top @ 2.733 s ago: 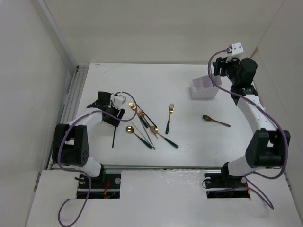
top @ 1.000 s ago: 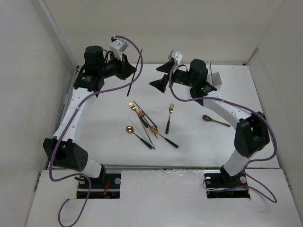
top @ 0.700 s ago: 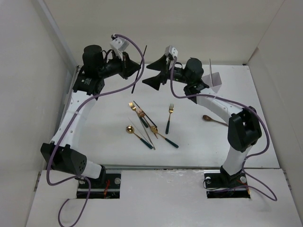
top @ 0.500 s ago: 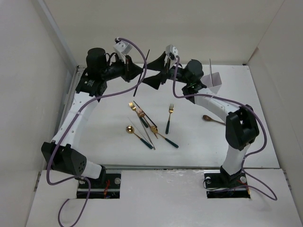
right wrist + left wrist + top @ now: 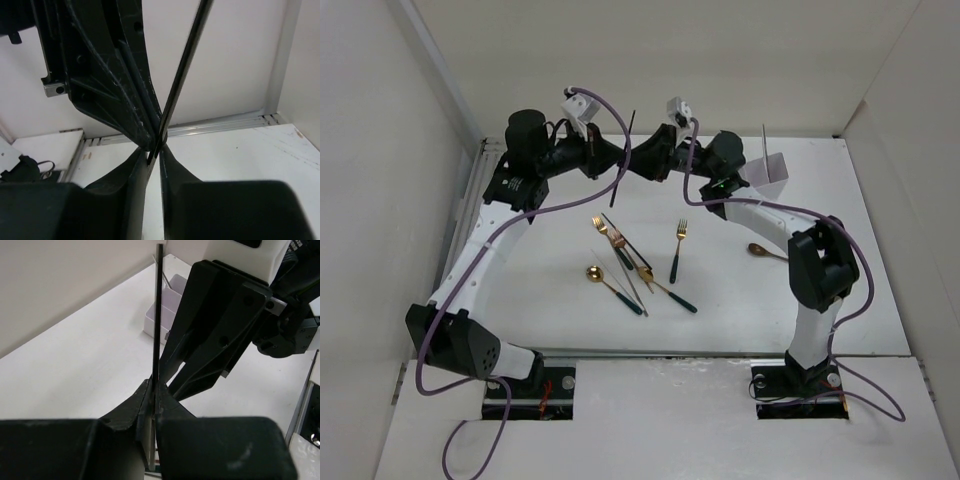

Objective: Sort the eating utensils into containers

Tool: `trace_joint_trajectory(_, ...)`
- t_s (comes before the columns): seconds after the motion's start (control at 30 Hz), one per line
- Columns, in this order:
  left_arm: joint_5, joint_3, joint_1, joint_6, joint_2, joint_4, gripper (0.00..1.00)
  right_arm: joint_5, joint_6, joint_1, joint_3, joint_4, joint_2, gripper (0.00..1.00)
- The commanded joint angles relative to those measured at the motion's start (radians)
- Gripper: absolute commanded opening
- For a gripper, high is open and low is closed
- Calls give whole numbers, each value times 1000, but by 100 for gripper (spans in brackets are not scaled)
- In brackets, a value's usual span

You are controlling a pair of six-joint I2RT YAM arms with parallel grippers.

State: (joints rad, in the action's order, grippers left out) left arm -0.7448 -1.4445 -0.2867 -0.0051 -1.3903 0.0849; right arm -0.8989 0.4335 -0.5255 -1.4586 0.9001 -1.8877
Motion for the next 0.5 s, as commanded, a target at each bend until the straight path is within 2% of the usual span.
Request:
trace_joint_trajectory(0.0,-8,32,-6,-12,62,-46,0,-9,13,-10,-36,76,9,18)
trace_joint_trajectory(0.07,-8,42,-6,-12,62,-56,0,-9,13,-10,-36,76,9,4)
trace_joint_trajectory(0.1,-8,42,-6,-12,62,-56,0,0,13,-10,-25,76,9,0)
trace_joint_trajectory(0.2,2,42,-16,-21,62,-56,0,0,13,-10,-14,76,19,0)
trace_joint_trajectory(0.23,2,42,-16,-21,62,-56,31,0,13,-1,-14,76,19,0)
trace_joint_trajectory(0.27,2,42,-16,-21,62,-56,58,9,-5,8,-5,62,31,0)
trace_joint_trajectory(0.3,2,42,-16,-21,62,-56,97,20,-21,21,-5,-2,42,0)
trace_joint_trajectory(0.33,19,42,-16,-21,62,-56,100,47,-42,54,4,-42,51,0)
trace_joint_trajectory(0.43,97,42,-16,-6,83,-44,100,86,-105,134,30,-148,90,0)
trace_joint_trajectory(0.47,135,58,-16,7,83,-34,100,119,-117,201,40,-177,102,0)
